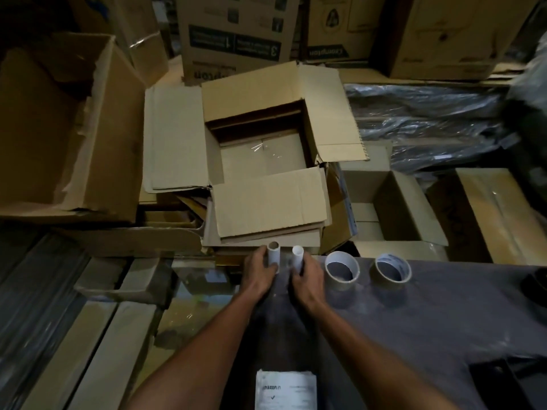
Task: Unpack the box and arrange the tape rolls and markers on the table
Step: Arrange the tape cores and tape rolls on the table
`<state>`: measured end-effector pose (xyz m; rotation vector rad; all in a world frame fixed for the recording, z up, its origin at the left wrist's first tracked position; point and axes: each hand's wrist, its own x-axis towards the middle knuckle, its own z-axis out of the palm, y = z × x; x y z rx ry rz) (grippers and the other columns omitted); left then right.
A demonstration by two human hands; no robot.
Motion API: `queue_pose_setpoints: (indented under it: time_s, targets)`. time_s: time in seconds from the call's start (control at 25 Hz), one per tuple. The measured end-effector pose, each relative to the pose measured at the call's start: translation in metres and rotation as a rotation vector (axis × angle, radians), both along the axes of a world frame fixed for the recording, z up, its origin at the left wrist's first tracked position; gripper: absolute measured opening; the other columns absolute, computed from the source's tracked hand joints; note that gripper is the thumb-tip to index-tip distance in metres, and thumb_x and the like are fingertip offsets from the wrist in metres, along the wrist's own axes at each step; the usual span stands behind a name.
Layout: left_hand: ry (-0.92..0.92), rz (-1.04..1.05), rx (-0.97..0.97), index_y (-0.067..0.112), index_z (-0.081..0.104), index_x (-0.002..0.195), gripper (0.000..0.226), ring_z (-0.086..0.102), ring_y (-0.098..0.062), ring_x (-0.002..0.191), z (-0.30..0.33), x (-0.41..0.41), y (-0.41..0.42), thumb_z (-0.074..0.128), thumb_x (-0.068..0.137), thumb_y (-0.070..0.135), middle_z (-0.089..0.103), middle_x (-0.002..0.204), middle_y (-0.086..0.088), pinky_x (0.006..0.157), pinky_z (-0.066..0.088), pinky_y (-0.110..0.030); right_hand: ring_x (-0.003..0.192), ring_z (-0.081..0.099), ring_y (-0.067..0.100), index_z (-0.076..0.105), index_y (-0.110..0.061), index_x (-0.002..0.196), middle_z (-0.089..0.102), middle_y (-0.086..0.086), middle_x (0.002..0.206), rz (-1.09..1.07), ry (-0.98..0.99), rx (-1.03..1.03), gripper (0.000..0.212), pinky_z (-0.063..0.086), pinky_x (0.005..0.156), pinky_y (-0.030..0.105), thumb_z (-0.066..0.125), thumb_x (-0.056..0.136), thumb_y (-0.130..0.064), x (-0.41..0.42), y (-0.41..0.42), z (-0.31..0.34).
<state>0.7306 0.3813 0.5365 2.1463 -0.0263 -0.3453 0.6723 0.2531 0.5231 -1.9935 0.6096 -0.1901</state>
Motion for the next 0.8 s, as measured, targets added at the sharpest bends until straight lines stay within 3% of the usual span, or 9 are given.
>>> queue_pose_setpoints:
  time_s: [0.12, 0.24, 0.4, 0.56, 0.68, 0.8]
  targets:
    - [-0.019, -0.011, -0.035, 0.033, 0.057, 0.118, 0.041, 0.066, -0.014, 0.101, -0.001, -0.014, -0.001, 0.067, 0.078, 0.037, 0.065, 0.119, -0.001, 0.088, 0.057, -0.039, 0.089, 0.064, 0.018, 0.06, -0.015, 0.098, 0.067, 0.002, 0.092, 0.084, -0.032, -0.06, 0.01, 0.05, 0.075, 0.025, 0.055, 0.096, -0.024, -0.016, -0.003, 0.007]
    - [0.0, -0.038, -0.043, 0.035, 0.059, 0.119, 0.045, 0.067, -0.015, 0.1, -0.004, -0.045, -0.003, 0.068, 0.075, 0.039, 0.069, 0.113, 0.001, 0.089, 0.057, -0.04, 0.085, 0.063, 0.009, 0.06, -0.02, 0.095, 0.066, -0.005, 0.088, 0.12, -0.093, -0.034, 0.011, 0.045, 0.067, 0.011, 0.052, 0.099, -0.025, -0.049, -0.012, 0.016]
    - [-0.003, -0.179, -0.013, 0.022, 0.064, 0.118, 0.038, 0.062, -0.018, 0.107, 0.0, -0.107, -0.014, 0.072, 0.081, 0.023, 0.066, 0.115, -0.001, 0.097, 0.05, -0.037, 0.09, 0.063, -0.003, 0.061, -0.027, 0.095, 0.067, -0.013, 0.092, 0.228, -0.097, -0.065, 0.006, 0.051, 0.075, 0.019, 0.056, 0.096, -0.03, -0.118, -0.035, 0.02]
    - [0.042, -0.156, -0.155, 0.011, 0.067, 0.112, 0.04, 0.067, -0.011, 0.093, 0.009, -0.175, -0.035, 0.081, 0.075, 0.011, 0.07, 0.108, -0.005, 0.084, 0.056, -0.023, 0.091, 0.066, 0.0, 0.063, -0.022, 0.099, 0.071, -0.01, 0.094, 0.243, -0.082, -0.047, 0.007, 0.055, 0.077, 0.028, 0.059, 0.096, -0.026, -0.187, -0.069, 0.013]
    - [0.055, -0.246, -0.134, 0.016, 0.071, 0.099, 0.031, 0.067, -0.002, 0.08, 0.018, -0.224, -0.047, 0.083, 0.071, 0.024, 0.072, 0.089, 0.006, 0.074, 0.051, -0.01, 0.089, 0.066, 0.002, 0.068, -0.017, 0.101, 0.072, -0.007, 0.092, 0.245, -0.045, -0.031, 0.013, 0.055, 0.079, 0.03, 0.062, 0.095, -0.026, -0.244, -0.087, 0.015]
    - [0.011, -0.324, -0.06, 0.015, 0.071, 0.084, 0.035, 0.07, -0.007, 0.077, 0.026, -0.264, -0.048, 0.079, 0.066, 0.044, 0.073, 0.076, 0.004, 0.071, 0.056, -0.026, 0.091, 0.068, 0.01, 0.069, -0.011, 0.1, 0.073, -0.001, 0.094, 0.319, -0.001, -0.076, 0.018, 0.055, 0.081, 0.034, 0.061, 0.095, -0.026, -0.286, -0.096, 0.017]
